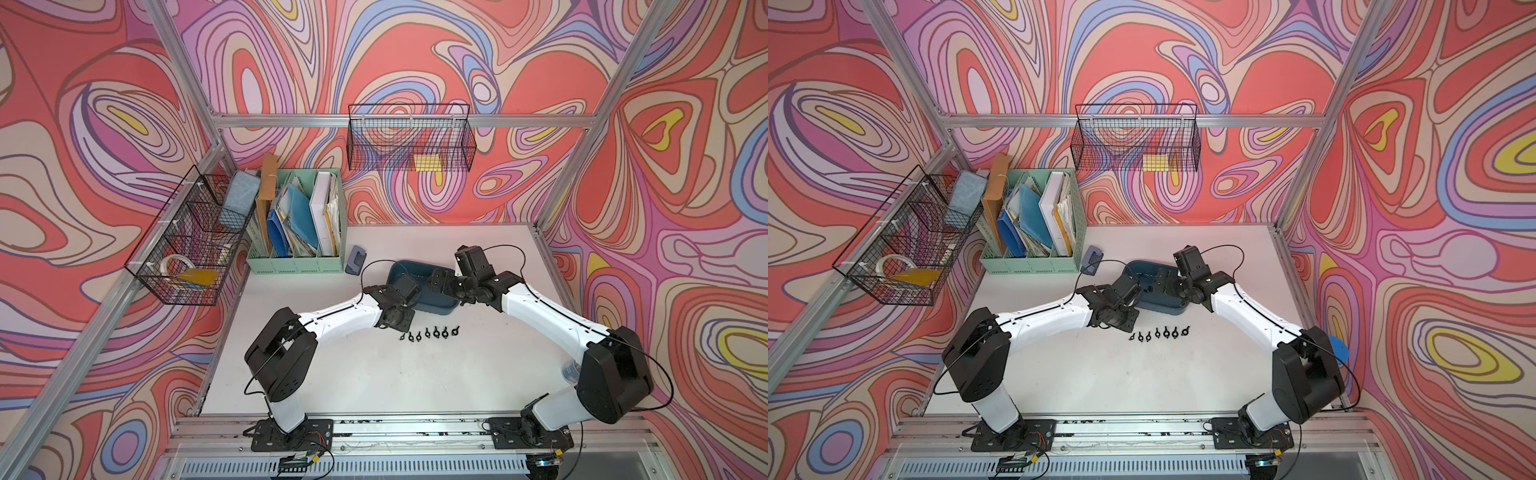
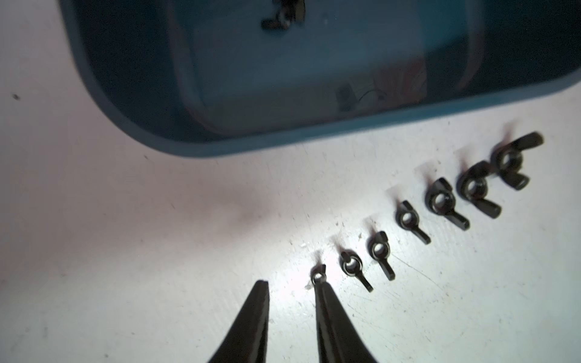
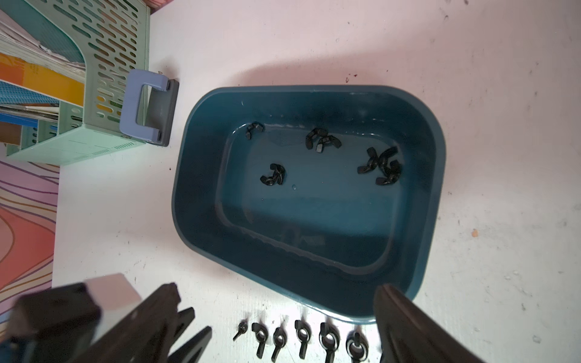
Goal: Take out the wing nut from the storage box
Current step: Pick up the wing nut from the storage box.
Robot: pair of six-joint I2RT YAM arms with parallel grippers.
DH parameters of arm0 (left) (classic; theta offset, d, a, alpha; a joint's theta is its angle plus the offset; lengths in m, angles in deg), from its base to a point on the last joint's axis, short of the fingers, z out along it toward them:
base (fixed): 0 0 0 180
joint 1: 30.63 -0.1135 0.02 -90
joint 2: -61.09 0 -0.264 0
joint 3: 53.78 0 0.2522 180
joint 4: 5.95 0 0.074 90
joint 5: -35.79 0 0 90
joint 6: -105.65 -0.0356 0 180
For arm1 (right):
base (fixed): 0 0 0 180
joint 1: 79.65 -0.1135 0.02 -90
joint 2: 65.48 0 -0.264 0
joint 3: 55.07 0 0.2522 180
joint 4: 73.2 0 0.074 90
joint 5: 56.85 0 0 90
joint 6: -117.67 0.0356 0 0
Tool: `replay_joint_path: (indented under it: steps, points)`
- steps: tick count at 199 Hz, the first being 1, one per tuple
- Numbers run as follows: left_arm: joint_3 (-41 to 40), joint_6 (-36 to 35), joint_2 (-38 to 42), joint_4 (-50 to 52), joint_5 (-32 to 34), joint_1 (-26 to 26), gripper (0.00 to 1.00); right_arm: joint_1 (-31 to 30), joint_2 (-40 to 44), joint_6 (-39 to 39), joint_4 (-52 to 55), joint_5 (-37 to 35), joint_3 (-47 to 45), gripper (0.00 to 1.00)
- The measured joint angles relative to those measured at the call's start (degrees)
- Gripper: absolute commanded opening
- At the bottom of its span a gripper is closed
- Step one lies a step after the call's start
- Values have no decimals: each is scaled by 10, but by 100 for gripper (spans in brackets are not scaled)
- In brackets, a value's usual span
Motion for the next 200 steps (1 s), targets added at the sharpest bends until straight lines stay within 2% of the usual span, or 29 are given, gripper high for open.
replay_joint_path:
  steps: [50,106,153,200]
  points:
    - [135,-54,-33,12,-7,-66,28,0,-4,-4,-2,-10,8,98]
    - [269,-97,-189,10,-28,-97,26,0,-14,-6,1,-20,20,98]
    - [344,-111,-276,13,-52,-115,26,1,-19,-7,4,-31,32,98]
    - [377,-126,-317,11,-56,-120,27,5,-42,-10,6,-32,50,98]
